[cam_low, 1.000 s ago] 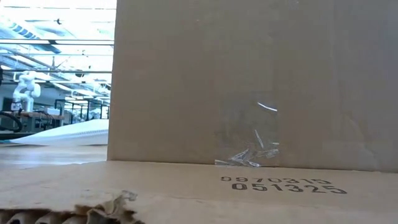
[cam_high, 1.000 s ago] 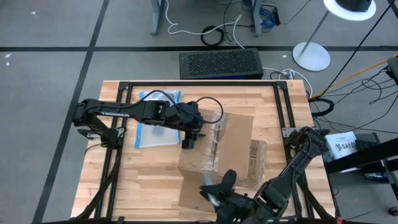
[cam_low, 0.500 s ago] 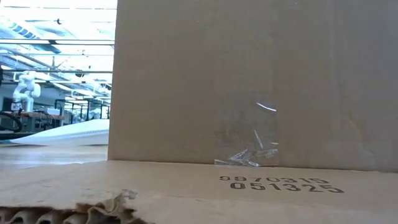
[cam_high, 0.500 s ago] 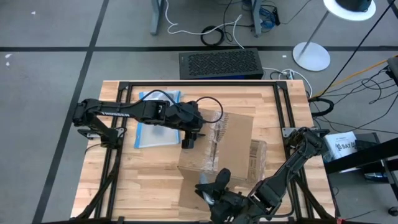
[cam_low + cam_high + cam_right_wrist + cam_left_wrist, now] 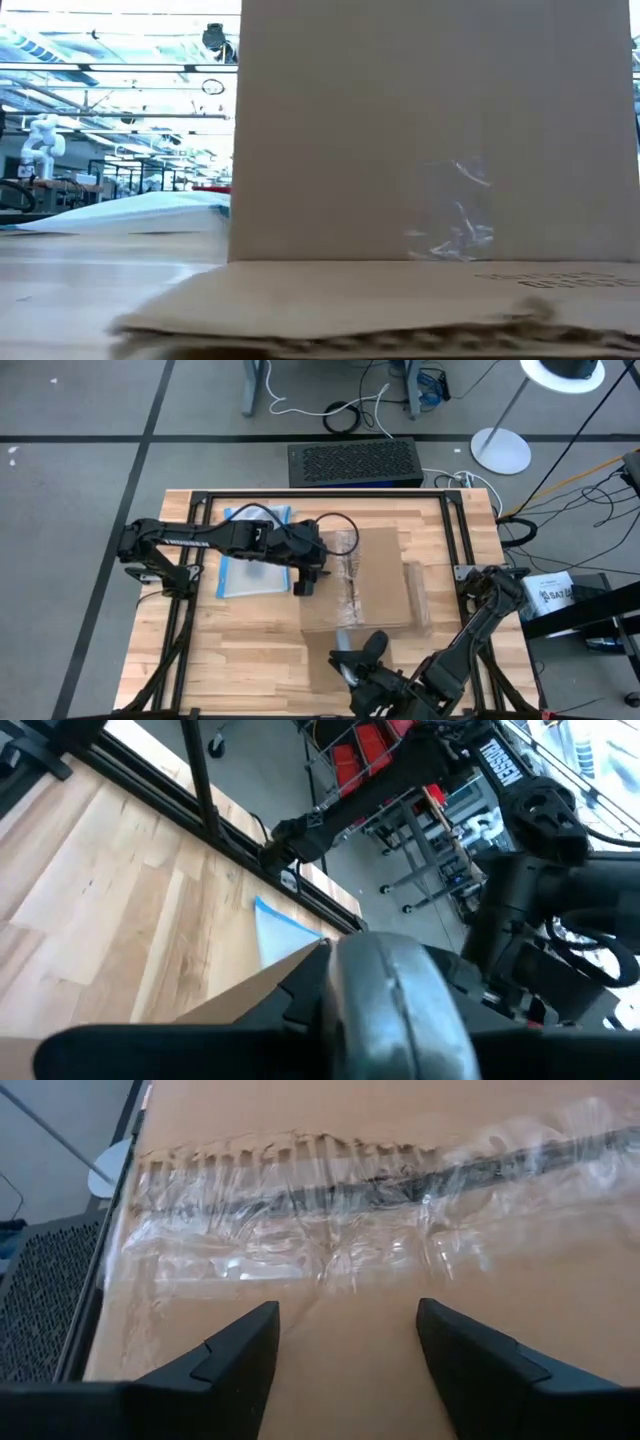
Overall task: Unpack boxes
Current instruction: Break down box until it is fully flat
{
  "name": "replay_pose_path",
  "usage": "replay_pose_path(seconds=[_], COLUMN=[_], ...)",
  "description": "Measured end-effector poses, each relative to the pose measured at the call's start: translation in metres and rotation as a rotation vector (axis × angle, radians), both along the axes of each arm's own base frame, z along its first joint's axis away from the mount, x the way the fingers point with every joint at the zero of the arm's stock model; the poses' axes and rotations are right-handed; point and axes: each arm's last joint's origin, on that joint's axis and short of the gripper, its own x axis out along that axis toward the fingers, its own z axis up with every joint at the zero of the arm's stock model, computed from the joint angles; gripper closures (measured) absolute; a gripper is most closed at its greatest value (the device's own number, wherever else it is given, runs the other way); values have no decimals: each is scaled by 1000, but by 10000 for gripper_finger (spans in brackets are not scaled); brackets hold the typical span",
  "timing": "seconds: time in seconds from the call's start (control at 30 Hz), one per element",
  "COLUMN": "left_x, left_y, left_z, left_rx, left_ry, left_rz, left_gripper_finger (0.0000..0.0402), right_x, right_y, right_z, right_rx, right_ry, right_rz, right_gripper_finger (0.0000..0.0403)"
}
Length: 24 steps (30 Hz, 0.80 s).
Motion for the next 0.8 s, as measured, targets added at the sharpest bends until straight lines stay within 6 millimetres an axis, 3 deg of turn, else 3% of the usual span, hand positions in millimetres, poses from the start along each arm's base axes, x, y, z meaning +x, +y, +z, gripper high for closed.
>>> replay_pose_path(seconds=[0.43, 0.8], left_x=[2, 6], left_y=[0, -2], left_z=[-2, -10], left_rx=[10, 17], left_ry=[3, 43], left_rz=[0, -20], left_gripper_finger=[270, 308], right_x=[-33, -54], right_y=[-8, -11], right_z=[5, 11], right_rx=[30, 91], right_ry=[32, 22], right_rz=[-41, -54], right_gripper_finger=[336, 336])
